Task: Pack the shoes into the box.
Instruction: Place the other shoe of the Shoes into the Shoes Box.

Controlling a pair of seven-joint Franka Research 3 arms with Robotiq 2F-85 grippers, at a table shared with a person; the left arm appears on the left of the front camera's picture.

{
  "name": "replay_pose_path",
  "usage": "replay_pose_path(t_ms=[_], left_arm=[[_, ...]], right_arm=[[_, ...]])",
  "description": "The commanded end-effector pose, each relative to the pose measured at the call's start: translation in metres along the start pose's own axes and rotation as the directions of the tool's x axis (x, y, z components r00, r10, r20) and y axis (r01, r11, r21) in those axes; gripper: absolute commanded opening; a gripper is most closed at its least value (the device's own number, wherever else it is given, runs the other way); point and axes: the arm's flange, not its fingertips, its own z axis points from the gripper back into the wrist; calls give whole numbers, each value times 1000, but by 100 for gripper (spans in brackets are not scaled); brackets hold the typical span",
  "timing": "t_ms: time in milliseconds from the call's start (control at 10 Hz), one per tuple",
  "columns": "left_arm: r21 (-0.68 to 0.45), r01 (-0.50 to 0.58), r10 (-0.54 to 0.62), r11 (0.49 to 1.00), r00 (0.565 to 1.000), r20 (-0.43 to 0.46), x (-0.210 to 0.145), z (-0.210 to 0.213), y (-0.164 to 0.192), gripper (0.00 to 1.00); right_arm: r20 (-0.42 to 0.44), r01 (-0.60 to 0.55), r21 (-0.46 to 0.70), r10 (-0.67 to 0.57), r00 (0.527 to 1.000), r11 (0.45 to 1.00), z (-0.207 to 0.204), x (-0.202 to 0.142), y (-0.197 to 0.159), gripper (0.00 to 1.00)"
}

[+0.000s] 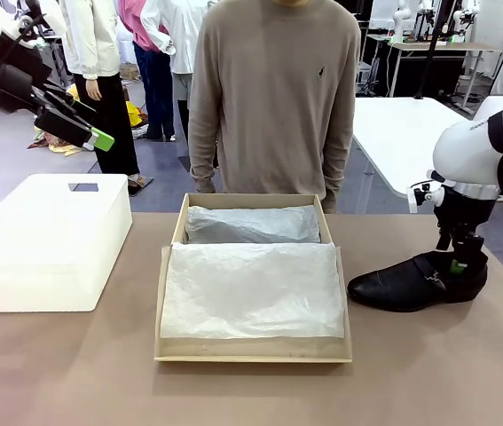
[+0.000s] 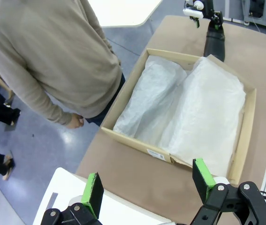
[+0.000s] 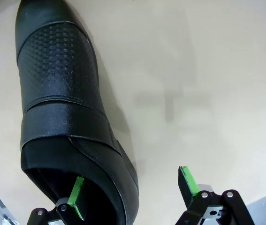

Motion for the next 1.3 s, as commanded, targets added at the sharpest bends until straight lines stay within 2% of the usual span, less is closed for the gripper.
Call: replay_pose_path(t_ms=[0, 200, 1000, 1100, 1200], left_arm=[[-15, 8, -8, 1000, 1000, 12, -1, 0, 2, 100], [-15, 8, -8, 1000, 1000, 12, -1, 0, 2, 100], [-15, 8, -8, 1000, 1000, 12, -1, 0, 2, 100], [-15, 8, -8, 1000, 1000, 12, -1, 0, 2, 100], [-15, 8, -8, 1000, 1000, 12, -1, 0, 2, 100]], right_arm=[[37, -18, -2, 18, 999, 1000, -8, -3, 1, 100], [37, -17, 17, 16, 999, 1000, -9, -2, 1, 96], [56, -8, 138, 0, 998, 990, -6, -3, 5, 6], [50, -13, 144, 6, 999, 990, -5, -4, 6, 0], [48, -17, 149, 10, 999, 989, -4, -4, 7, 0]])
